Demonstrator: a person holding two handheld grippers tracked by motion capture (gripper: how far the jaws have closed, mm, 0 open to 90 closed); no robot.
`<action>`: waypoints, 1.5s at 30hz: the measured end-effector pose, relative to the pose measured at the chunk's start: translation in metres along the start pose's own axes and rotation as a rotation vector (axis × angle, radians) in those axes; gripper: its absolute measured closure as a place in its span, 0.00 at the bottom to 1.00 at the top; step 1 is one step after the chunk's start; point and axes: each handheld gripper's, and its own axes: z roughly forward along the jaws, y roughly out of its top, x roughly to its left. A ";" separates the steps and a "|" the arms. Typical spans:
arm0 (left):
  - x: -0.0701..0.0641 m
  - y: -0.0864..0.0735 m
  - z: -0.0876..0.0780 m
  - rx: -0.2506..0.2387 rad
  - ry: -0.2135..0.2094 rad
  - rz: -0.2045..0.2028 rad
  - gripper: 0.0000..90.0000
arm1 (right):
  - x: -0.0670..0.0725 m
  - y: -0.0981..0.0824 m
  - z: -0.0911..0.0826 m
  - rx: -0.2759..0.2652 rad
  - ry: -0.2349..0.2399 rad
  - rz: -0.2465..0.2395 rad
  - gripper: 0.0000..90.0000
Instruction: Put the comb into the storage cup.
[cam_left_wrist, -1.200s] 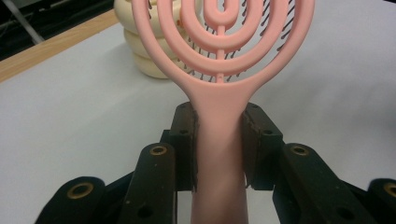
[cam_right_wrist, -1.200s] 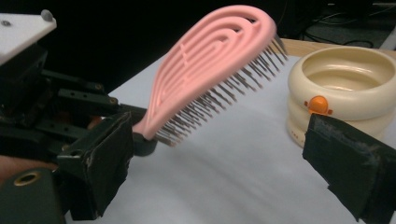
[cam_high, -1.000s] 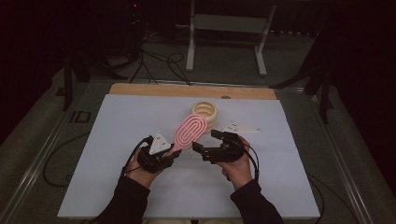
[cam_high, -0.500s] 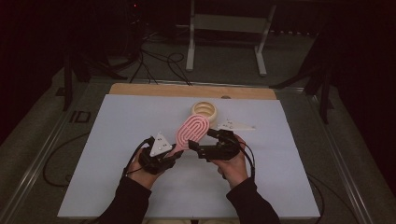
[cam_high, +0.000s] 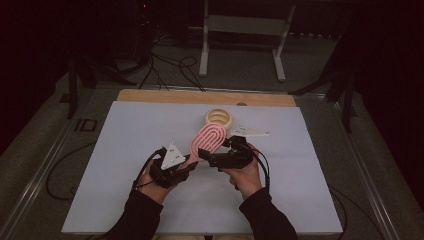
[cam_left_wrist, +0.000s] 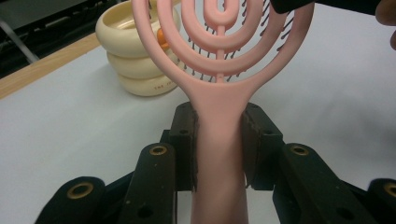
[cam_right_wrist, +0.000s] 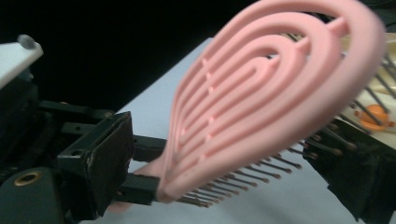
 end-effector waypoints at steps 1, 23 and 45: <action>0.000 0.000 0.000 -0.001 -0.001 0.001 0.78 | 0.000 0.001 0.001 0.002 0.002 -0.001 0.10; -0.003 0.000 -0.001 -0.019 -0.001 0.024 0.78 | -0.006 0.007 0.006 0.006 0.032 0.096 0.54; 0.001 -0.003 -0.001 -0.021 0.001 0.011 0.78 | 0.000 0.008 0.011 -0.004 0.146 0.135 0.70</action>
